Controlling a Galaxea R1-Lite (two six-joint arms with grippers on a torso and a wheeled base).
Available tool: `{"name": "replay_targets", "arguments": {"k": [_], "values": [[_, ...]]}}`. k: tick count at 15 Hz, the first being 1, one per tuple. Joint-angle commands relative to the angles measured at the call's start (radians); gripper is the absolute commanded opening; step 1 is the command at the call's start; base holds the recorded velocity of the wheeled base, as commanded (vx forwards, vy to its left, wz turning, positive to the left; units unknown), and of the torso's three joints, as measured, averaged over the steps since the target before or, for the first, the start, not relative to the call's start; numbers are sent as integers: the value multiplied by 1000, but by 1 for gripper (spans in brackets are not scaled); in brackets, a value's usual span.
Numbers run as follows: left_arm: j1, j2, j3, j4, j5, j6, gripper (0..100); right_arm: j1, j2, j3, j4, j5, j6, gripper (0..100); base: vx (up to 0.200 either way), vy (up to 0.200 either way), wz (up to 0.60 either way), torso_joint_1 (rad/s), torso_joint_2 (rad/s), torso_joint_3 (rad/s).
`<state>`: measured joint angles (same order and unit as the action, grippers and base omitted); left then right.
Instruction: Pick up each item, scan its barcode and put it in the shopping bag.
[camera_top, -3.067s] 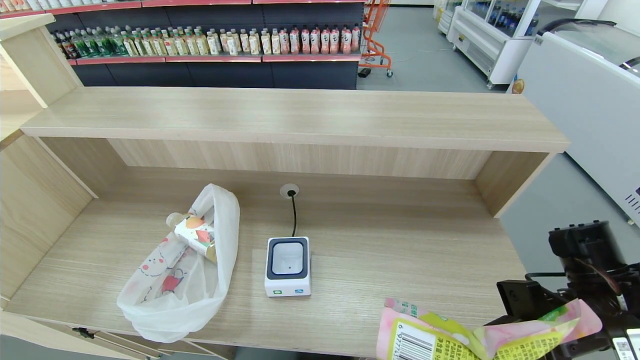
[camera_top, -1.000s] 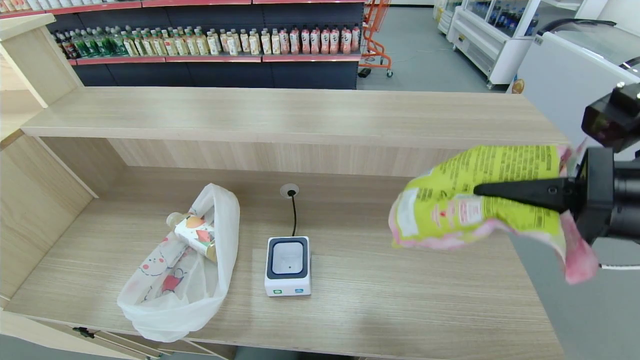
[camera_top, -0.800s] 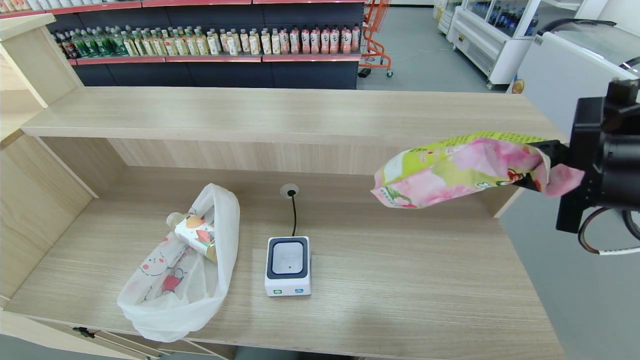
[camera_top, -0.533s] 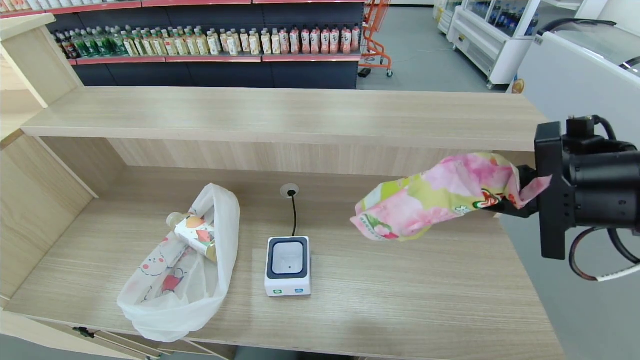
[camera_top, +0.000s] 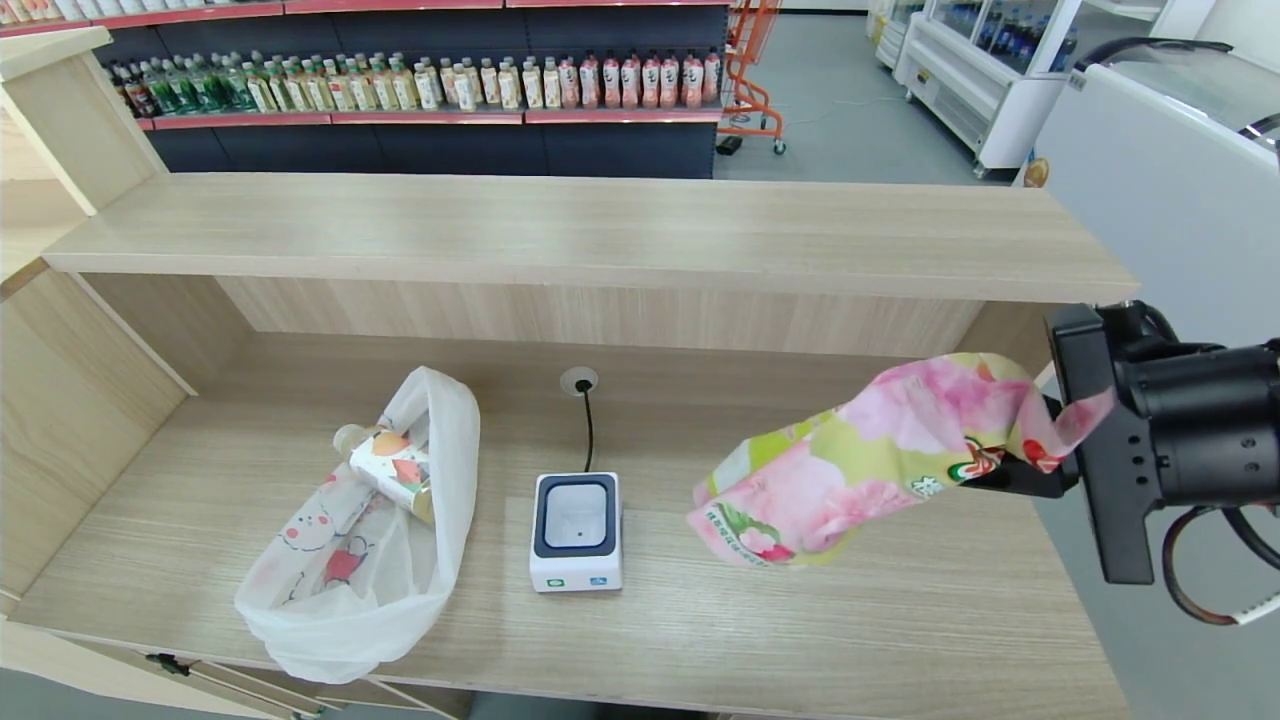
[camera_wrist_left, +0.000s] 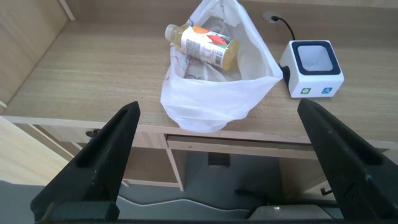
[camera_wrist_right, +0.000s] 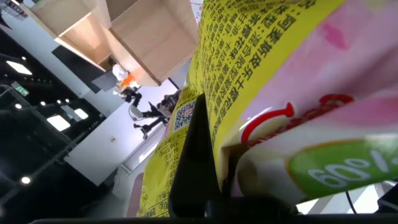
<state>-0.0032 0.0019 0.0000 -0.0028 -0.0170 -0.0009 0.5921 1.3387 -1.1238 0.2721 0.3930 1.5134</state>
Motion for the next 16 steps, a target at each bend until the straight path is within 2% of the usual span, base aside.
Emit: {"name": "replay_targets", "arguments": {"k": [1, 4, 8, 16], "values": [[0, 0, 0, 0, 0, -1, 100, 2, 10, 22, -2, 1, -4, 0, 0, 0, 0, 0, 0, 0], [0, 0, 0, 0, 0, 1, 100, -2, 22, 29, -4, 0, -6, 0, 0, 0, 0, 0, 0, 0], [0, 0, 0, 0, 0, 1, 100, -15, 40, 32, -2, 3, 44, 0, 0, 200, 0, 0, 2, 4], [0, 0, 0, 0, 0, 2, 100, -80, 200, 27, -17, -3, 154, 0, 0, 0, 0, 0, 0, 0]]}}
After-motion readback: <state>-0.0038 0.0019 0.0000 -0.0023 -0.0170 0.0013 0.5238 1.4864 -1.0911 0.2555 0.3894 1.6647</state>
